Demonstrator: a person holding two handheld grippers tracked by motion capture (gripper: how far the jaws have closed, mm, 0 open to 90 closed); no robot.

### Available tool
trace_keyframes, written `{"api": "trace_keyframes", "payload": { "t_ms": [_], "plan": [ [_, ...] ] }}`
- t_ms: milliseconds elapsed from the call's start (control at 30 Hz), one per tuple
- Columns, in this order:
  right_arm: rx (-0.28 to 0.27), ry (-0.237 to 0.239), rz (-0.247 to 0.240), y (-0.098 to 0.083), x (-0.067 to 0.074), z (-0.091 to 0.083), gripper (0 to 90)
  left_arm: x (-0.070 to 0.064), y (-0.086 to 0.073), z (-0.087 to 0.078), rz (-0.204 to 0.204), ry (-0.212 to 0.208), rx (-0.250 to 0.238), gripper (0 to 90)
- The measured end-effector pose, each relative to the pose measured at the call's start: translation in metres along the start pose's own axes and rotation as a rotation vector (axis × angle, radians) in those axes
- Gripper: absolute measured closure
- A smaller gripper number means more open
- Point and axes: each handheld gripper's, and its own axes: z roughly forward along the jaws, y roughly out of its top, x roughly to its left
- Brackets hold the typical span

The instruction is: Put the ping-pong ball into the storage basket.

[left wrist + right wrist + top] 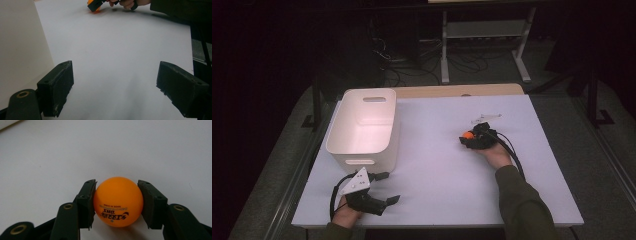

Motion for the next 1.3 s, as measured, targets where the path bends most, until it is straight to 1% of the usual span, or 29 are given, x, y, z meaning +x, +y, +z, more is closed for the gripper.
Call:
{"api": "trace_keyframes", "payload": {
  "t_ms": [233,633,1100,1300],
  "plan": [
    [-0.005,0.009,0.004,0.003,0.001,-0.004,49.2,0.0,0.0,0.0,0.002,0.001,0.001,14.0],
    [-0.01,0.036,-0.011,0.007,0.006,-0.008,49.3,0.0,0.0,0.0,0.003,0.001,0.004,14.0],
    [0.0,0.069,-0.032,0.011,0.015,-0.01,49.4,0.0,0.0,0.0,0.004,0.0,0.006,14.0],
    [0.006,0.085,-0.049,0.013,0.019,-0.01,49.4,0.0,0.0,0.001,0.003,0.0,0.006,14.0]
  ]
}}
